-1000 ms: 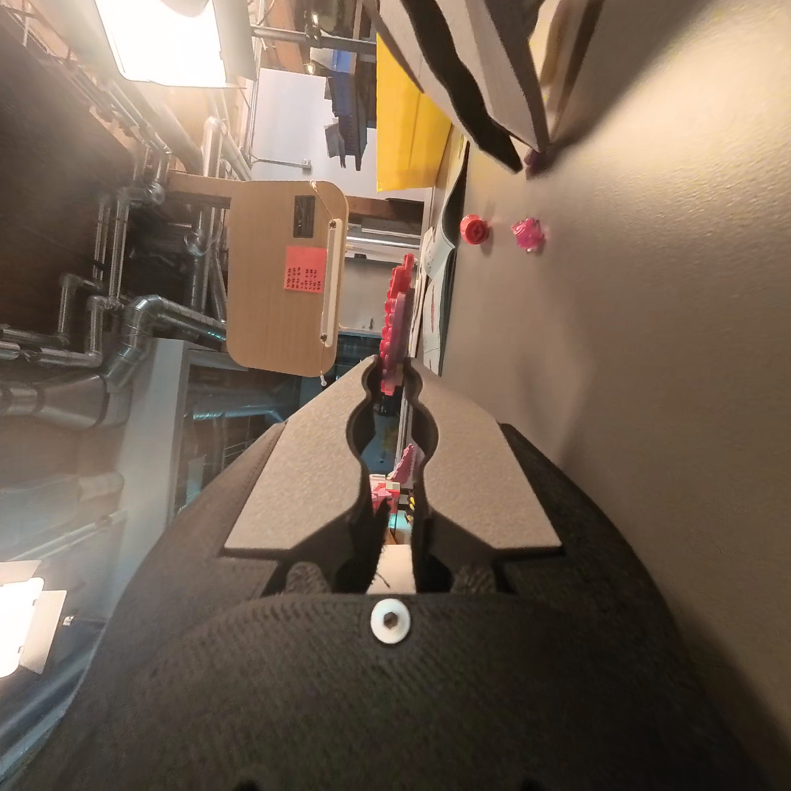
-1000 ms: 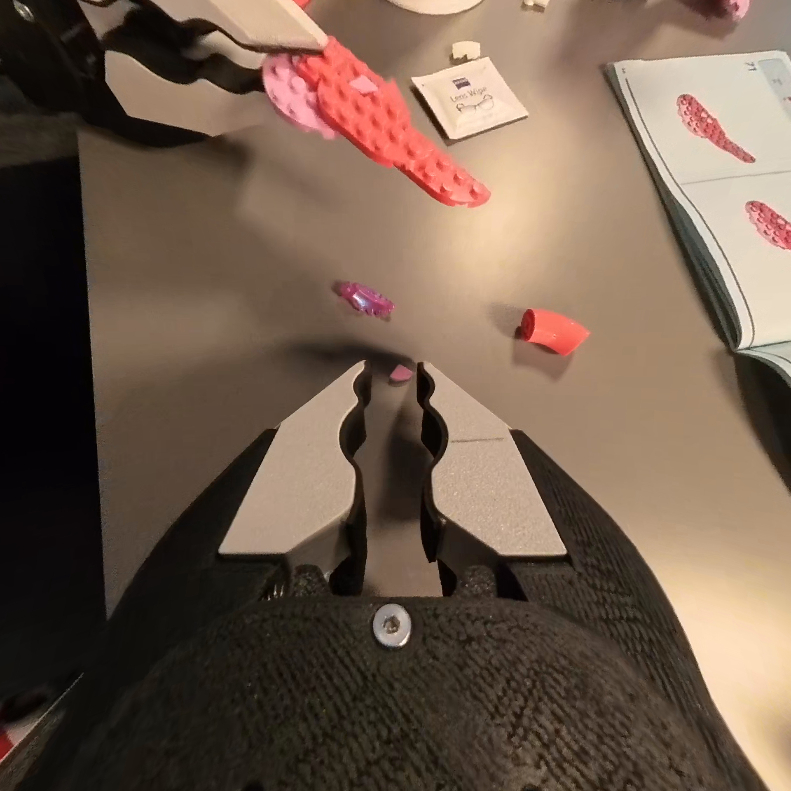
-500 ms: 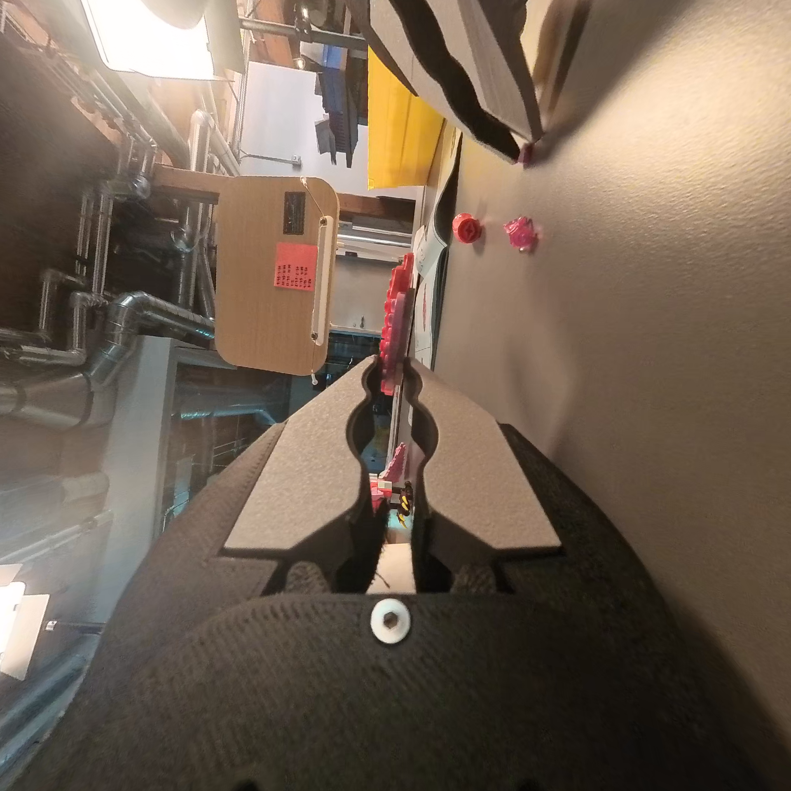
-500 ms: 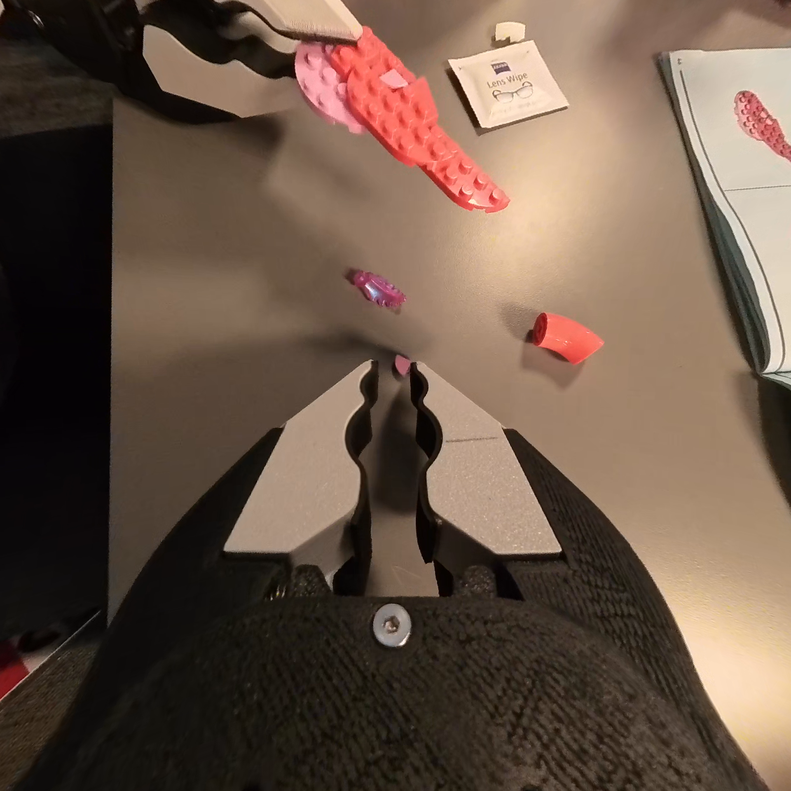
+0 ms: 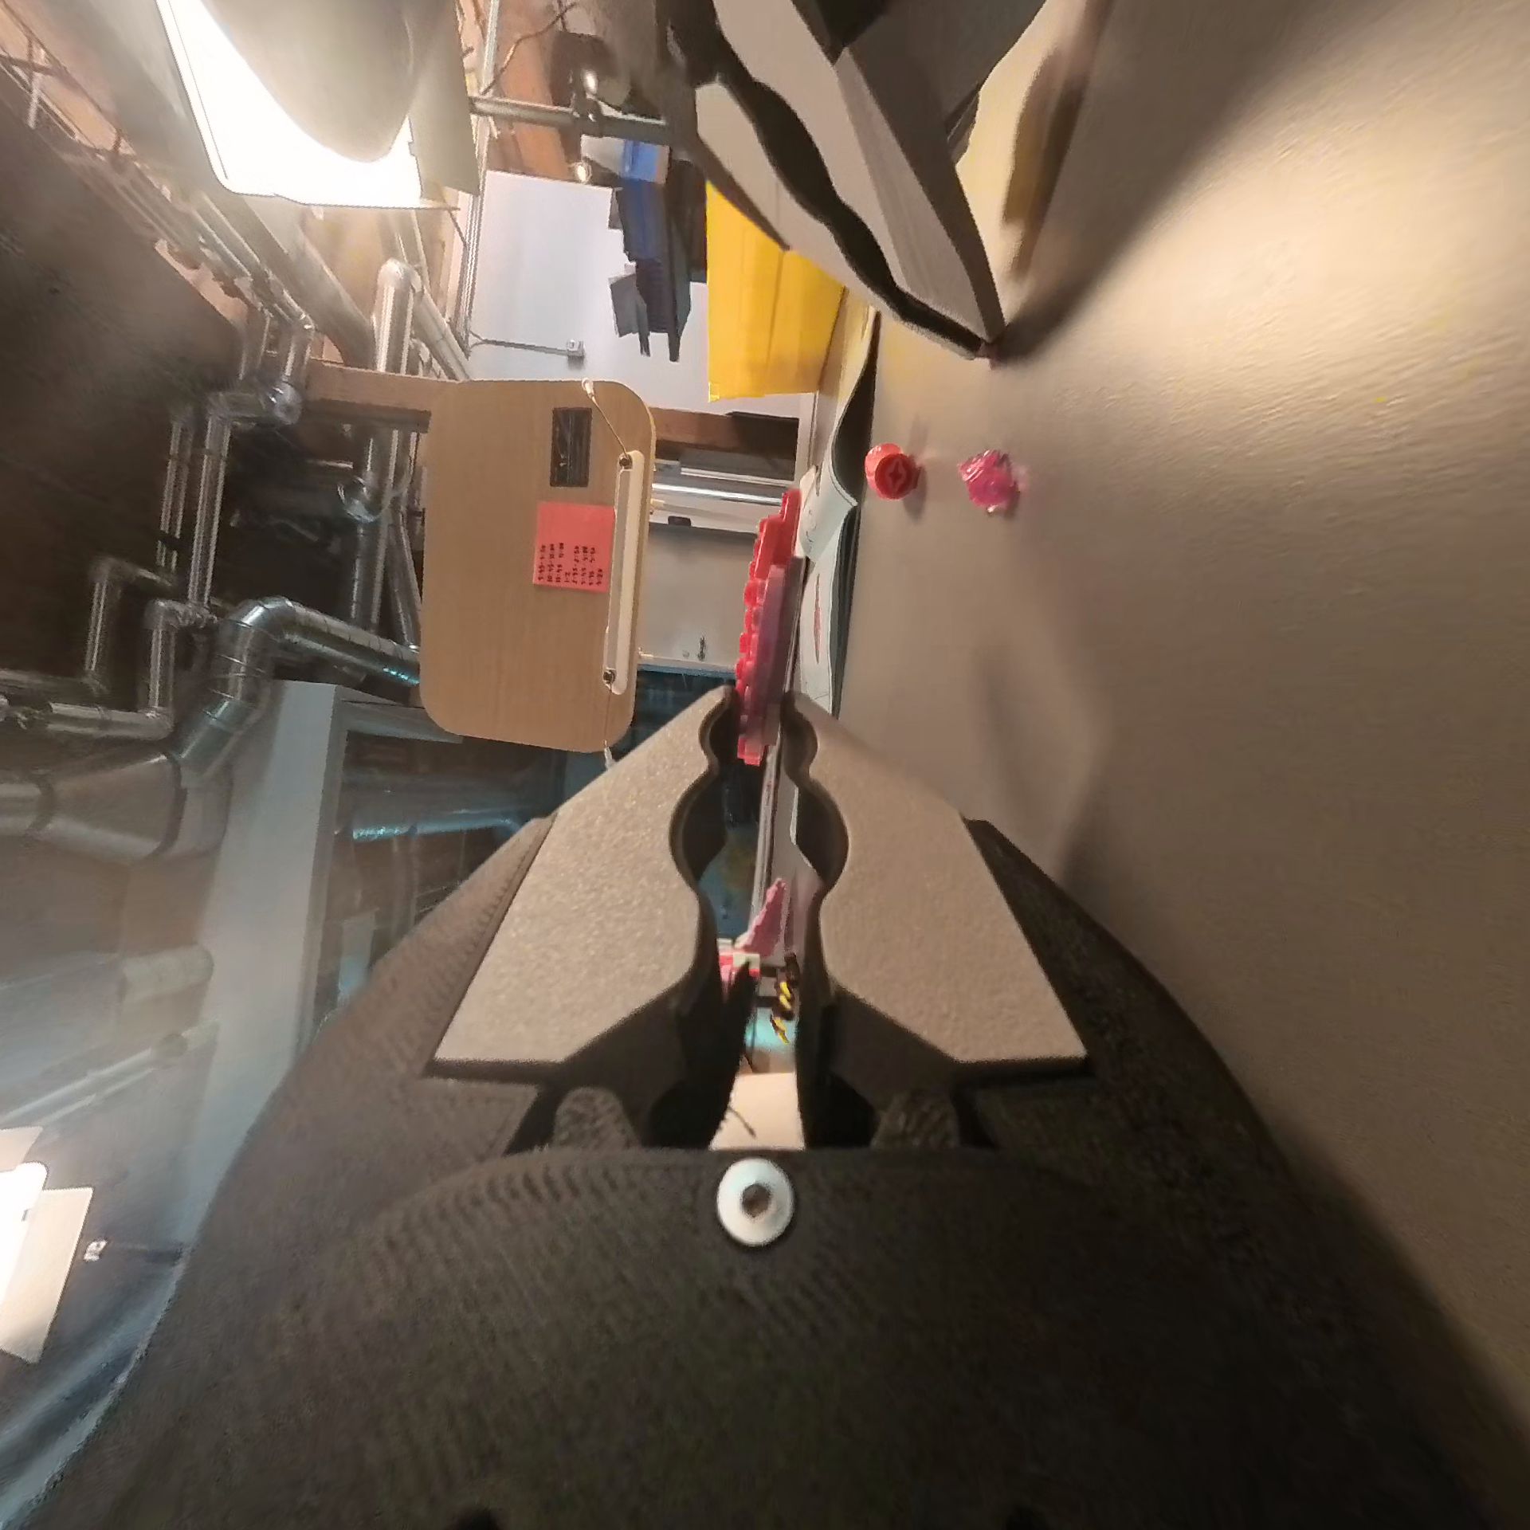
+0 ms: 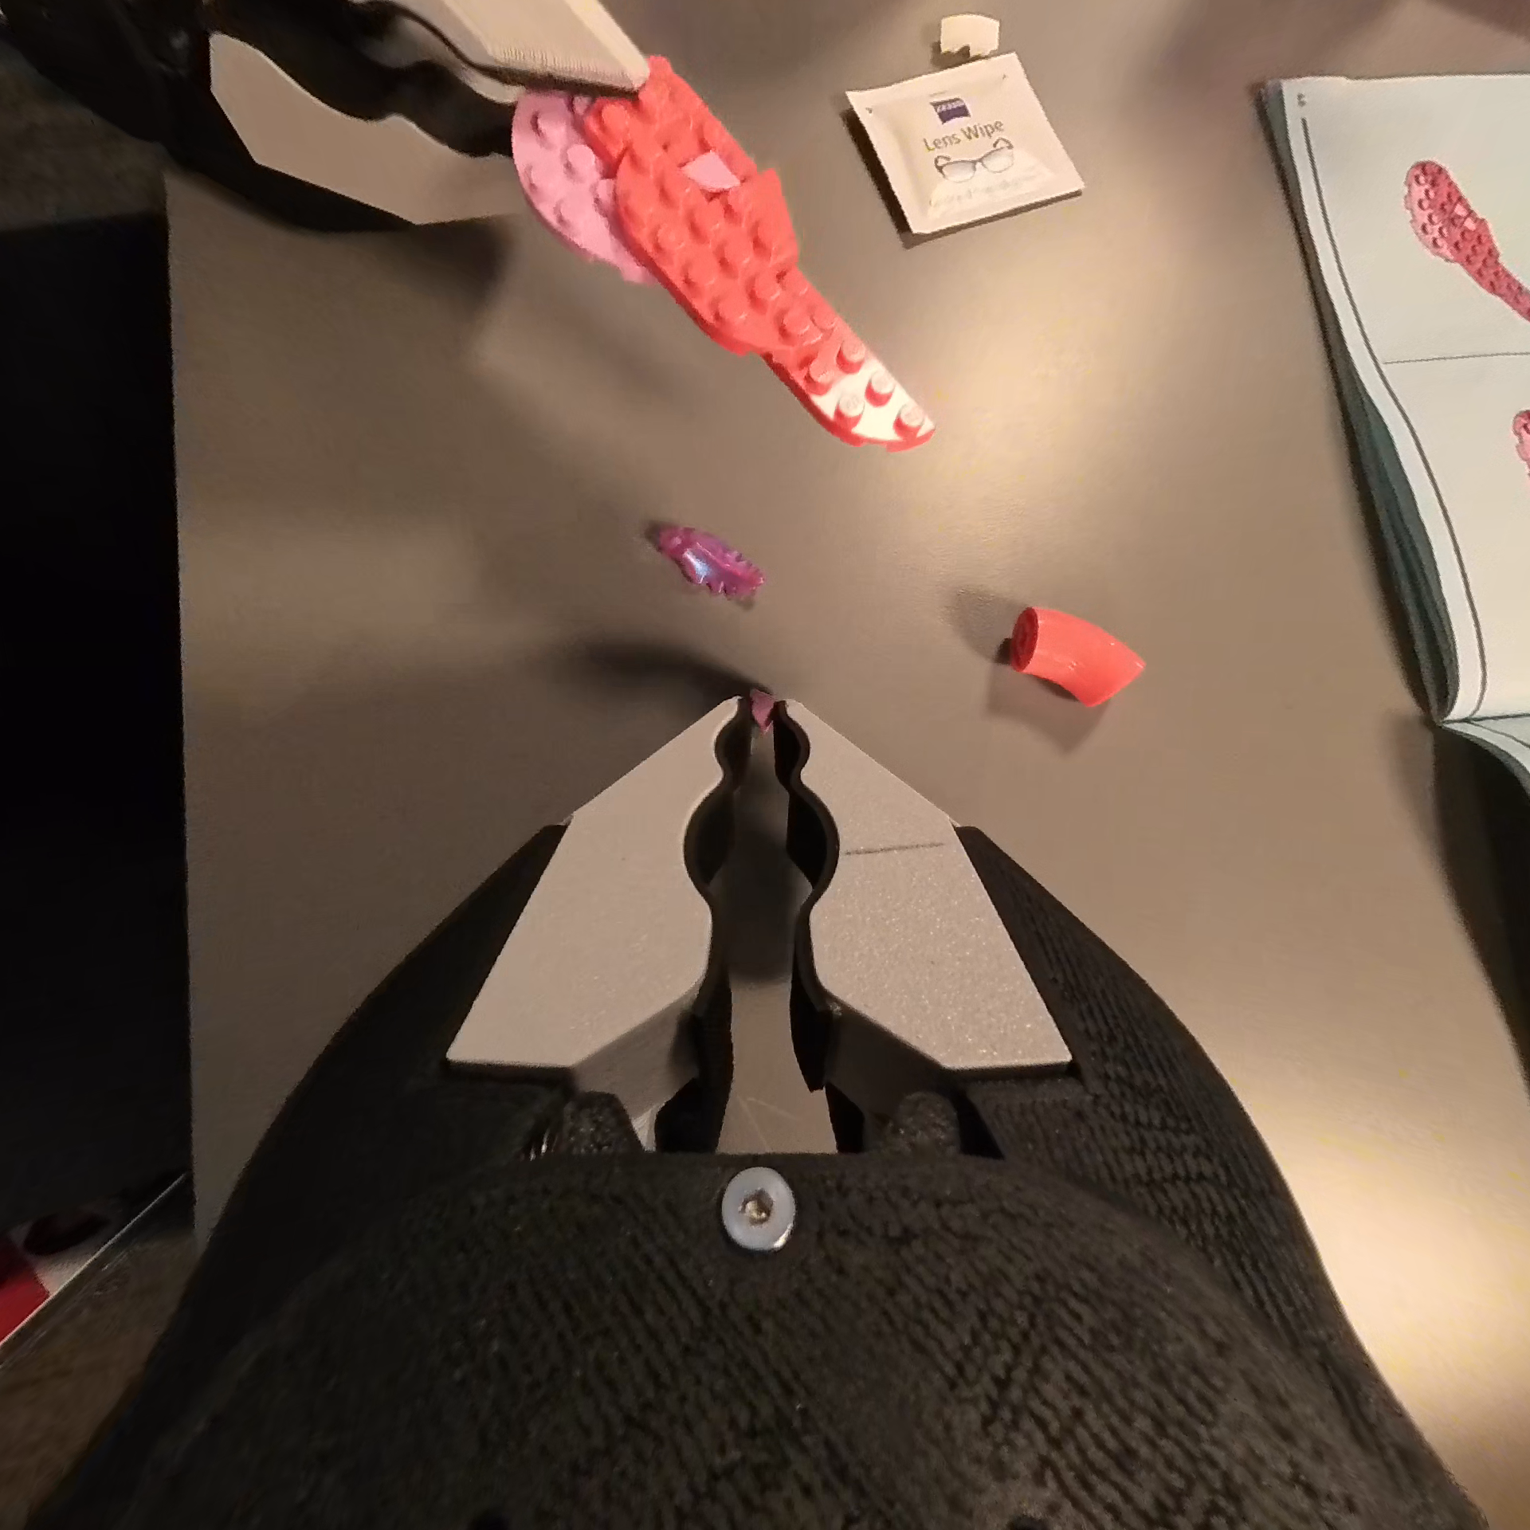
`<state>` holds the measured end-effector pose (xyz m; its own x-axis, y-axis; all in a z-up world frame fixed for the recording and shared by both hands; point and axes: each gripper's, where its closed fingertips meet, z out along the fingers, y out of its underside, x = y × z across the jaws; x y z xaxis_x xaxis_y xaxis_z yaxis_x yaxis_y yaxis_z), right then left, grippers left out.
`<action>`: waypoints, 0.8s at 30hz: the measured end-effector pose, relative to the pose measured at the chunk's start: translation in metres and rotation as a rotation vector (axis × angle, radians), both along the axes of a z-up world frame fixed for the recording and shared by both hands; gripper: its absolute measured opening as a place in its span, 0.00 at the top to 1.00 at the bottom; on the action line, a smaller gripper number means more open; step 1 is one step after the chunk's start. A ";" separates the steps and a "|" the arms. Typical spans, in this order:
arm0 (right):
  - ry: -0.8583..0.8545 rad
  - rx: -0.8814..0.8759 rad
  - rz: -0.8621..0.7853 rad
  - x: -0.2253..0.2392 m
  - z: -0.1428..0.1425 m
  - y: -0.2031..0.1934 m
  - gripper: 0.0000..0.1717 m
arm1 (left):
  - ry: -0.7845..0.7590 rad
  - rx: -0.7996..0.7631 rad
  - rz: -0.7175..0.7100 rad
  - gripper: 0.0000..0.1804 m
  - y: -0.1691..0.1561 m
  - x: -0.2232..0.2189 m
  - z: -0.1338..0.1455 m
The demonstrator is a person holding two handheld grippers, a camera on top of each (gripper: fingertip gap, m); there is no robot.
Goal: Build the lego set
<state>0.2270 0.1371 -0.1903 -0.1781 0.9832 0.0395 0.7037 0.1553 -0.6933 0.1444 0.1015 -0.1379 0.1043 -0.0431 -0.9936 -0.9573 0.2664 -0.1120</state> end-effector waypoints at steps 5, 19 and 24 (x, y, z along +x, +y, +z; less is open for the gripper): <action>0.023 0.026 0.030 -0.001 0.015 0.001 0.99 | 0.019 0.013 -0.061 0.95 -0.006 0.008 0.000; -0.028 0.047 0.582 -0.045 0.070 -0.071 0.99 | 0.090 0.078 -0.284 0.95 -0.033 0.039 0.002; -0.148 0.076 0.678 -0.038 0.063 -0.076 0.99 | 0.088 0.087 -0.312 0.95 -0.037 0.043 0.003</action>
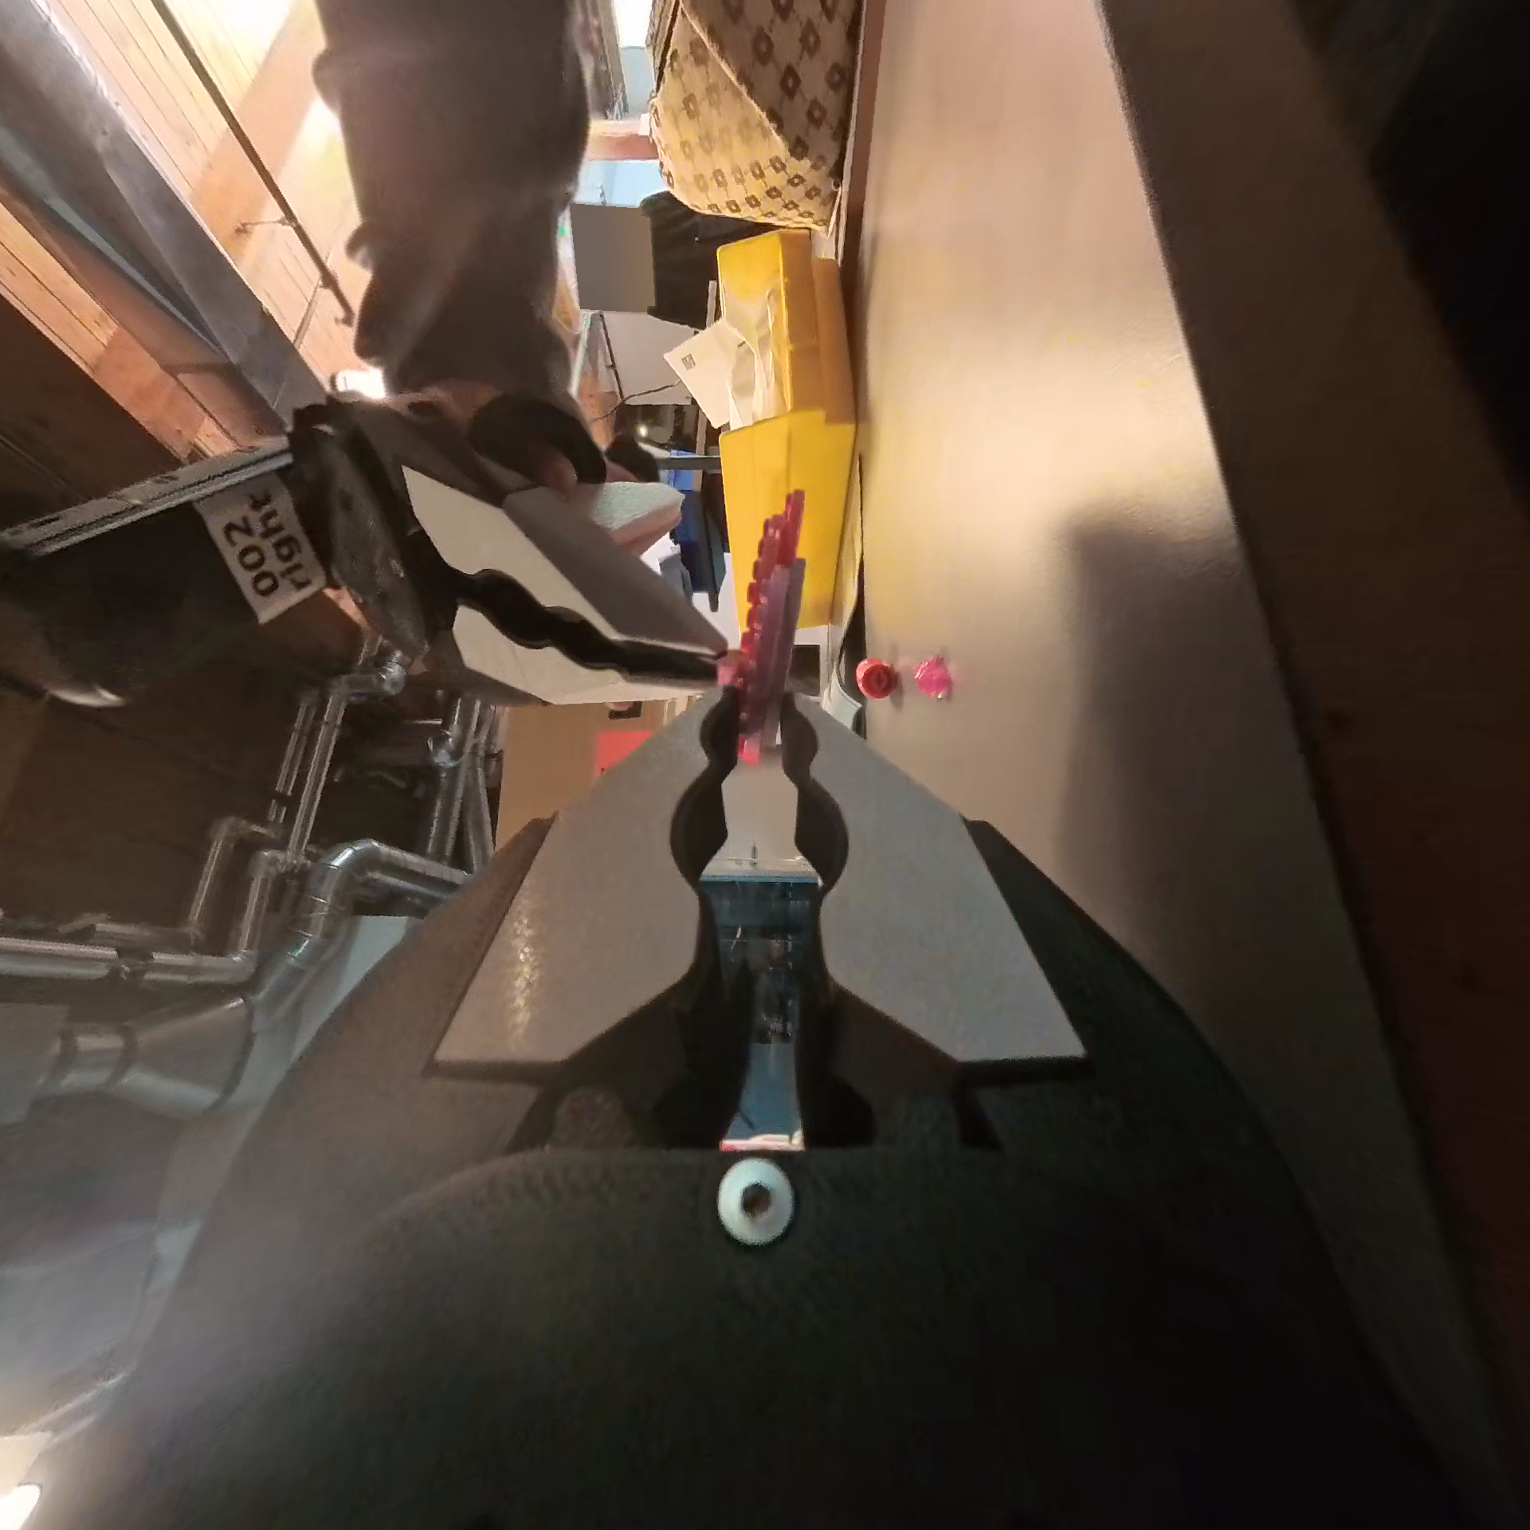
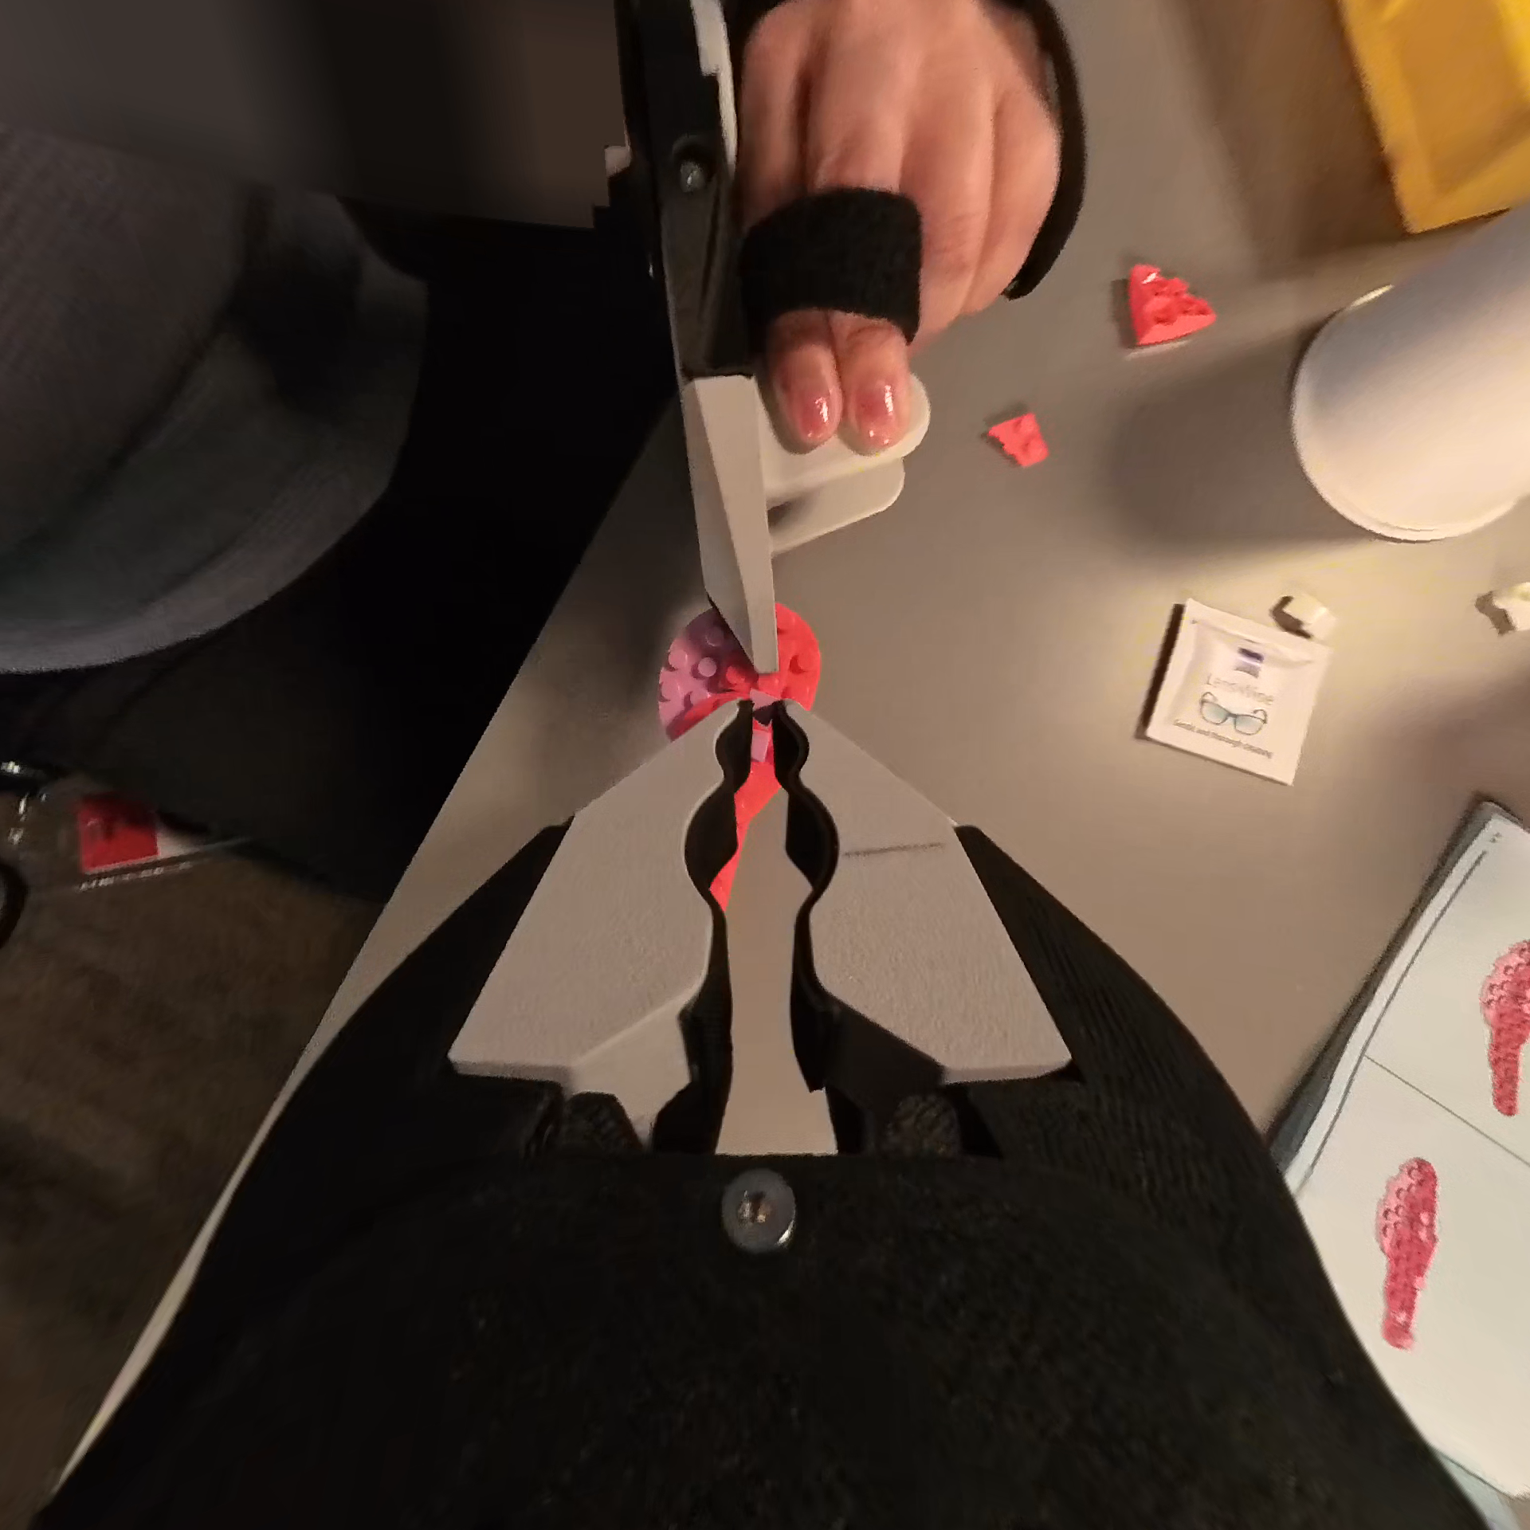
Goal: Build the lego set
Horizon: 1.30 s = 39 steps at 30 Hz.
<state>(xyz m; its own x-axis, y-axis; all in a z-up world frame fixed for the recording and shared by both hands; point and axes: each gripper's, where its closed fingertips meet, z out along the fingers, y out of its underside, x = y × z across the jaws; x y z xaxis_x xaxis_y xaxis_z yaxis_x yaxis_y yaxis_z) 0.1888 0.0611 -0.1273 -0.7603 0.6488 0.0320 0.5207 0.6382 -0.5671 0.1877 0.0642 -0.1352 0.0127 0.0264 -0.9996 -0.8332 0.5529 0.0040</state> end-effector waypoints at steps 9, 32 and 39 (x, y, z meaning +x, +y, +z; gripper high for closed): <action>-0.056 0.098 0.109 0.003 -0.004 -0.004 0.99 | 0.001 0.020 -0.018 0.95 -0.004 0.002 0.002; 0.171 0.125 -0.109 0.005 0.015 -0.006 0.68 | -0.039 0.011 0.071 0.95 0.007 -0.009 0.006; 0.476 0.412 -0.252 -0.006 -0.001 0.000 0.61 | -0.068 -0.003 0.102 0.95 0.011 -0.013 0.008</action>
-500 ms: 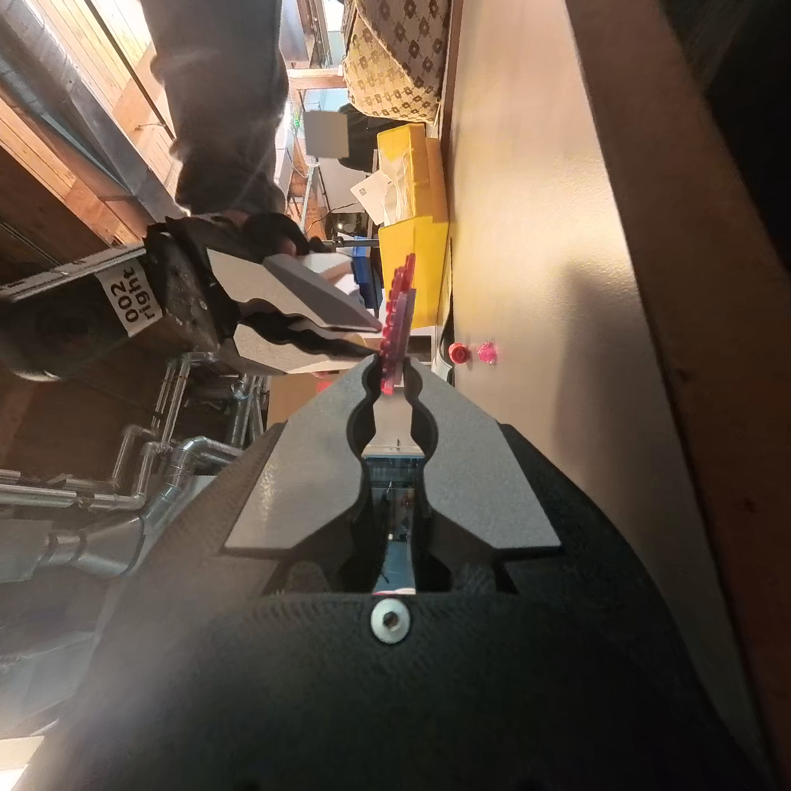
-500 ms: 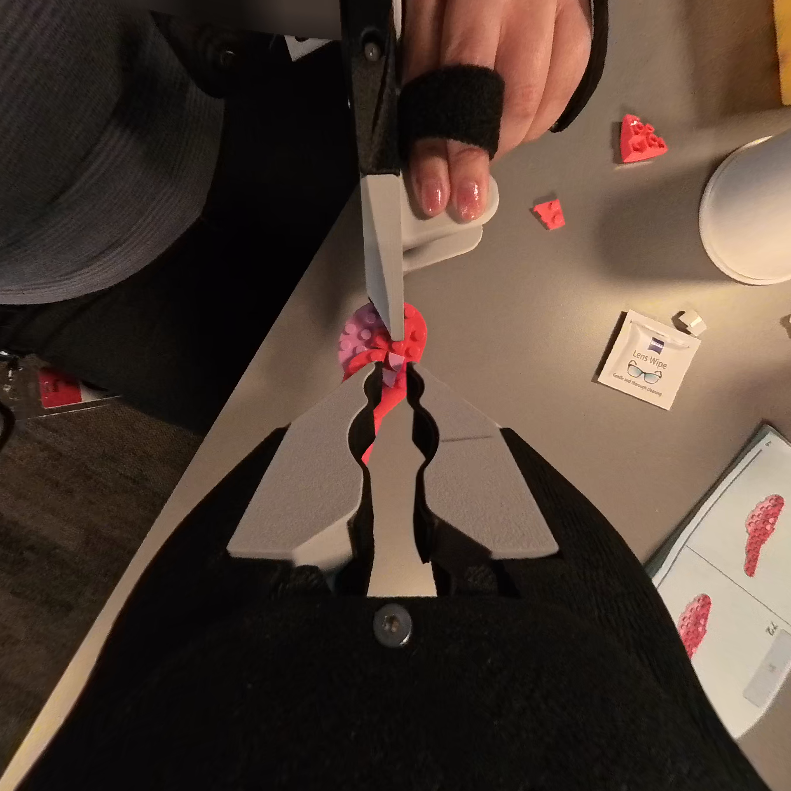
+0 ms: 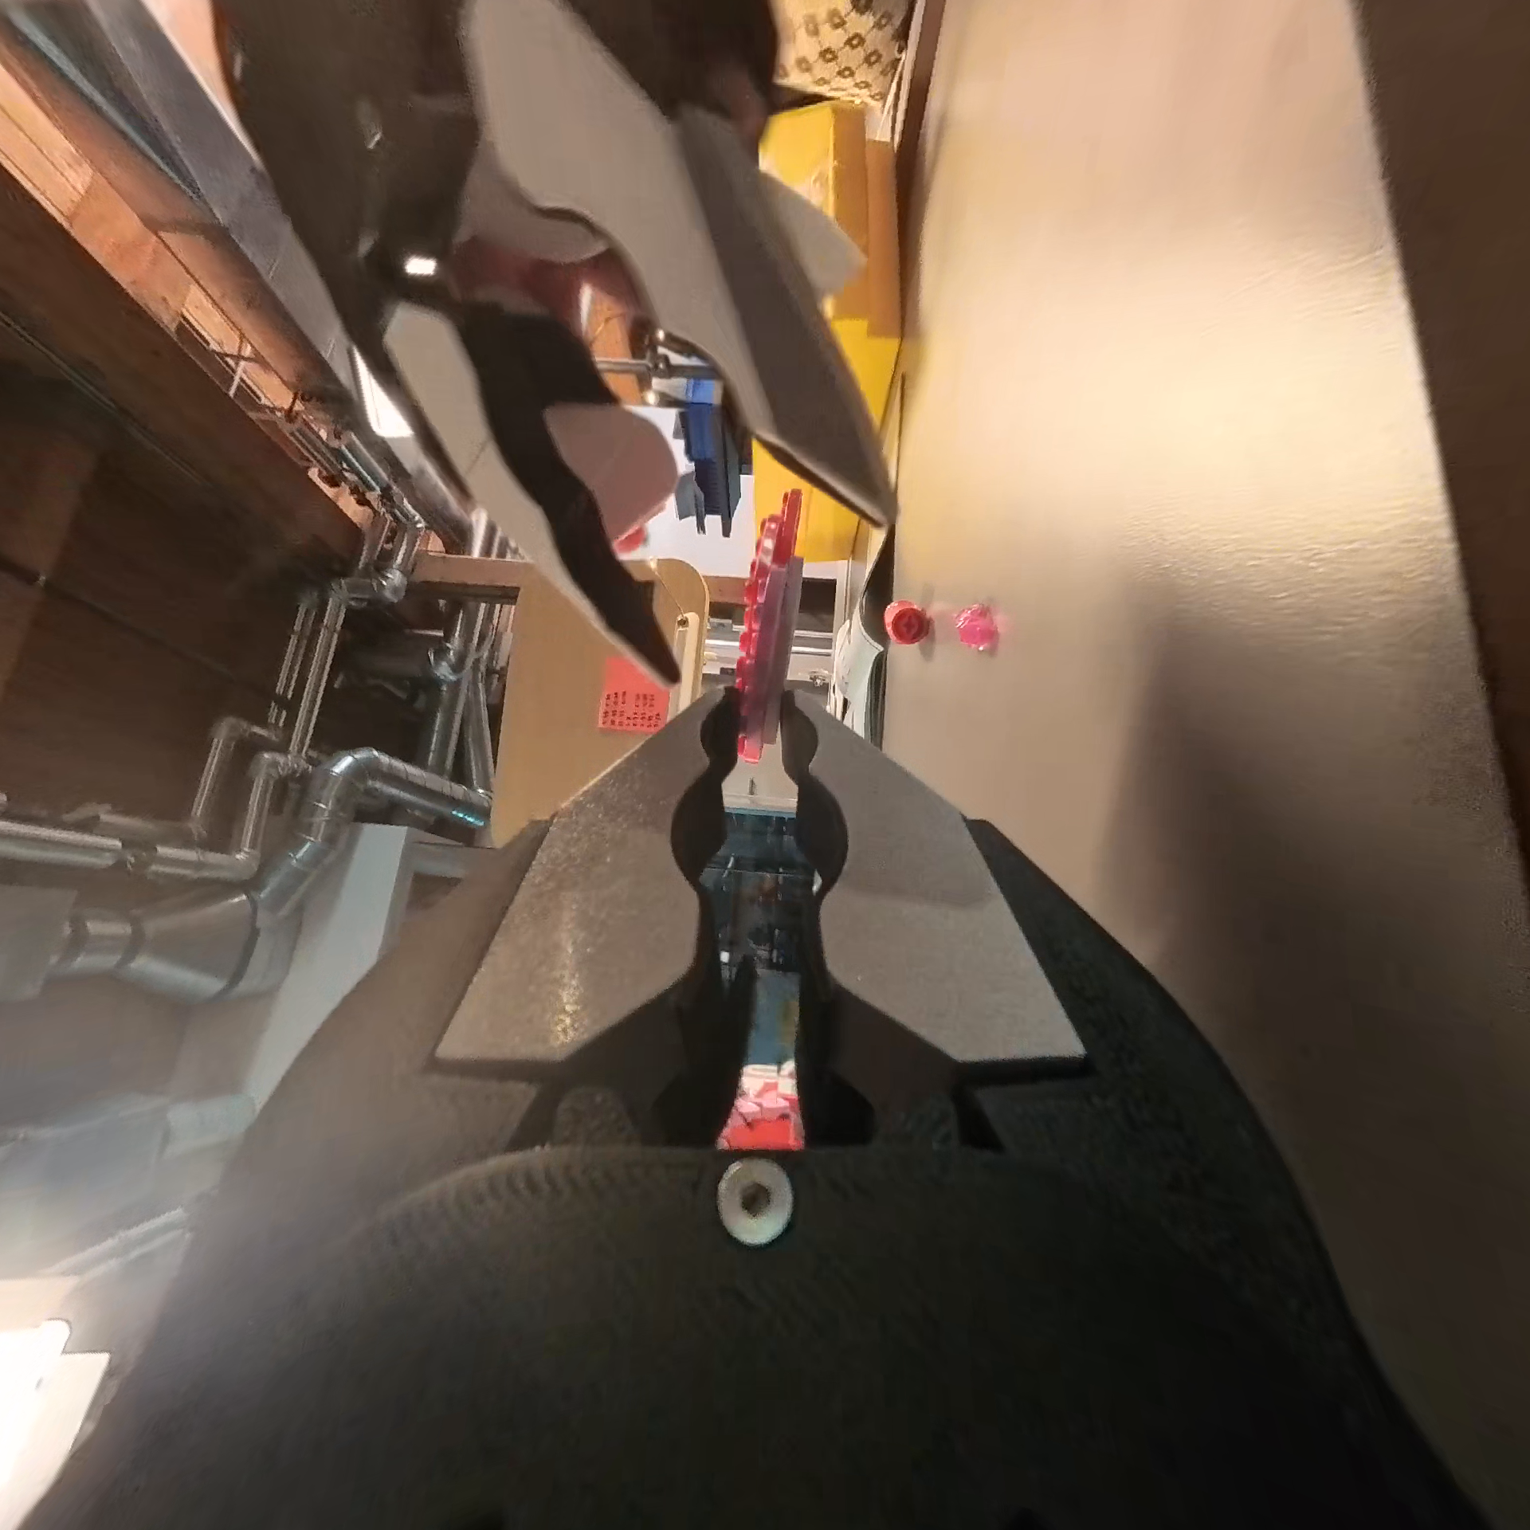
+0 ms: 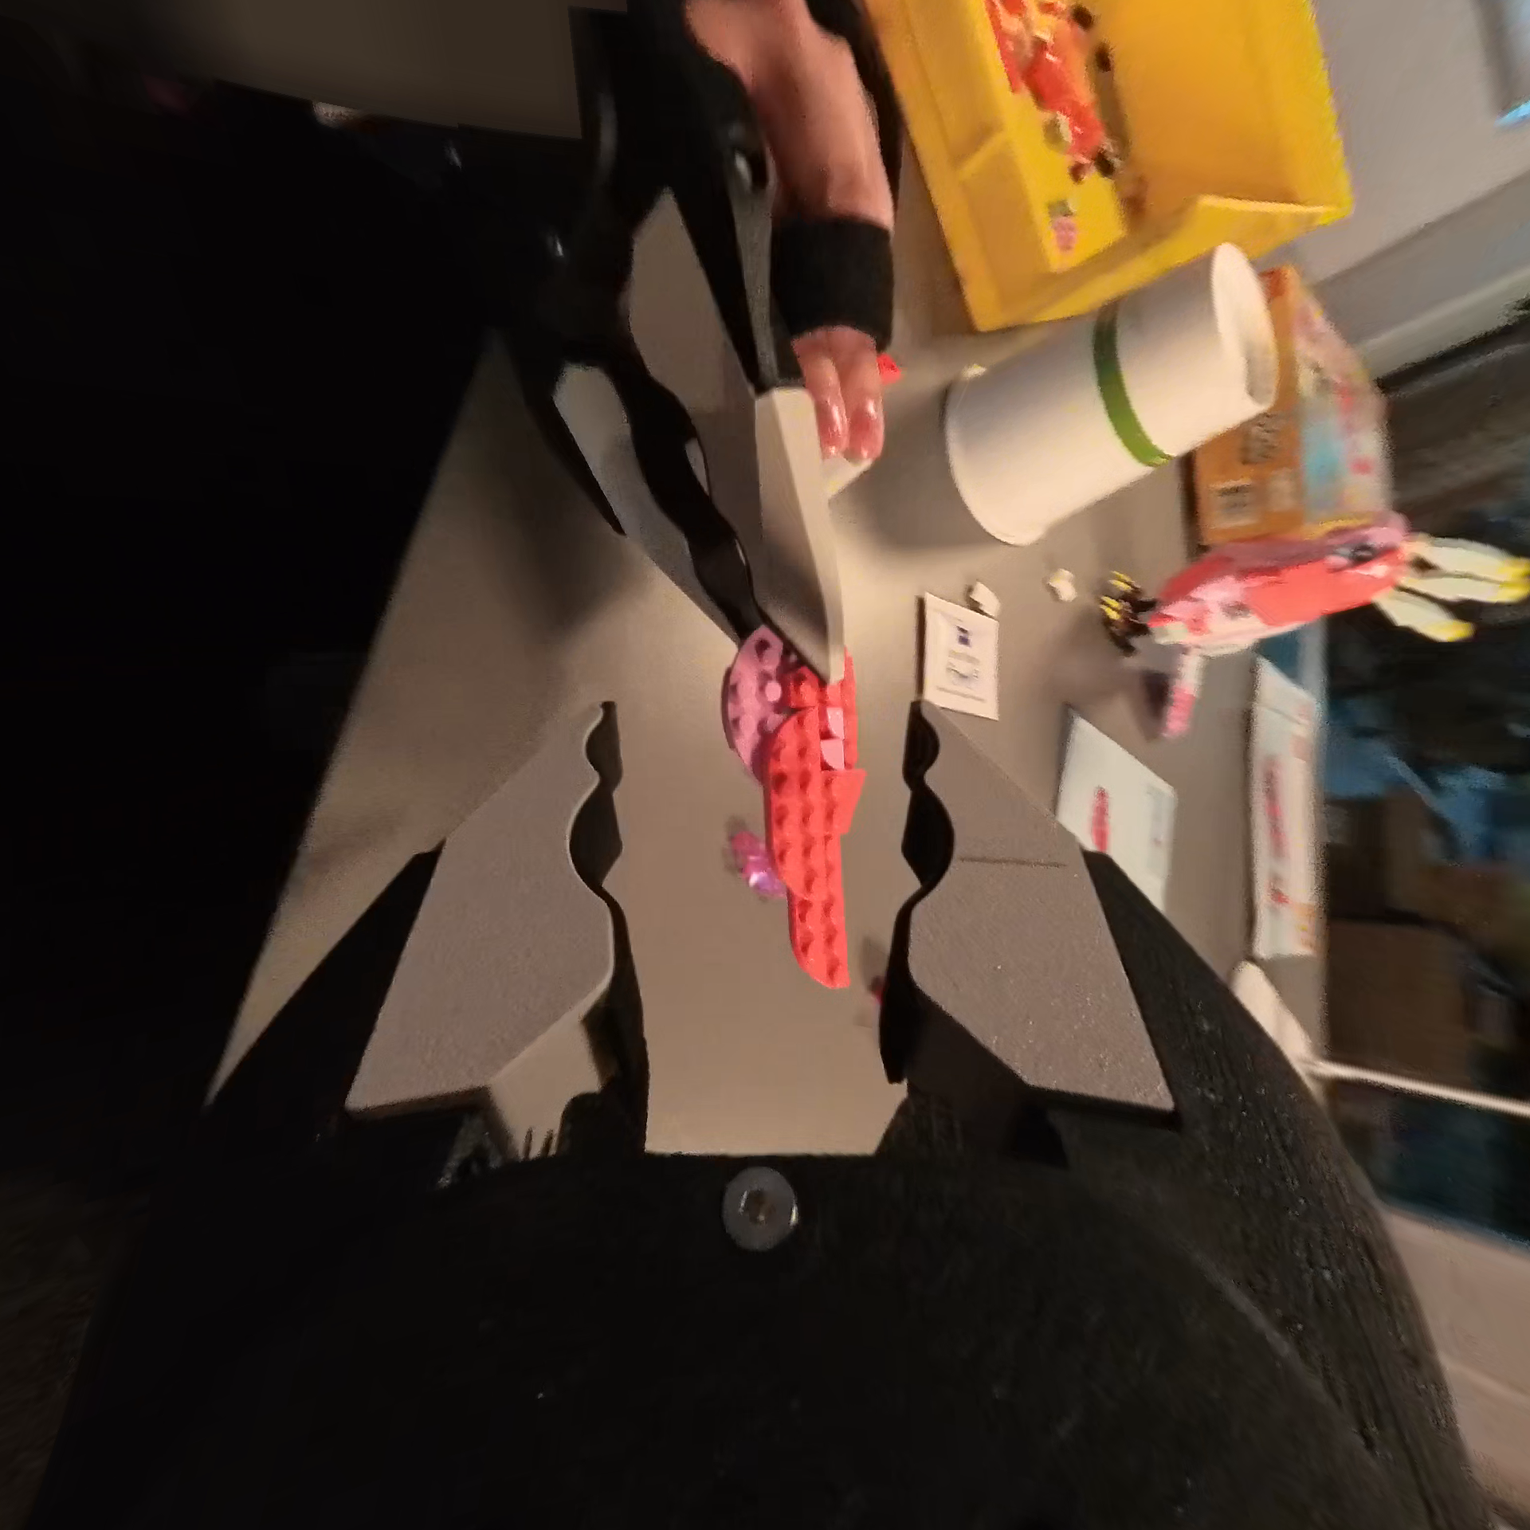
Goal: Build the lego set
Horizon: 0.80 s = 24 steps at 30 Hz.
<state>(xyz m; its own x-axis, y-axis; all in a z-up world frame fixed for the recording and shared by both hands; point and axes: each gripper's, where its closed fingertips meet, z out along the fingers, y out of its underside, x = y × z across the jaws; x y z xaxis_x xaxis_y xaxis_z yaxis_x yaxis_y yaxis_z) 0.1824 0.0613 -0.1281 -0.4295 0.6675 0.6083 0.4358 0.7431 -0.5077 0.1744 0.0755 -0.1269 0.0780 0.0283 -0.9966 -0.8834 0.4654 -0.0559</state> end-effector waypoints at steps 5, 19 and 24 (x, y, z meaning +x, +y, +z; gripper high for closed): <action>0.056 0.171 -0.063 -0.005 -0.006 0.011 0.71 | -0.009 -0.012 0.006 0.95 0.001 -0.001 0.000; 0.096 0.237 -0.065 -0.010 -0.008 0.015 0.87 | -0.016 -0.031 0.013 0.95 0.003 -0.002 -0.002; 0.107 0.223 -0.059 -0.010 -0.007 0.014 0.89 | -0.011 -0.047 0.012 0.95 0.003 -0.002 -0.004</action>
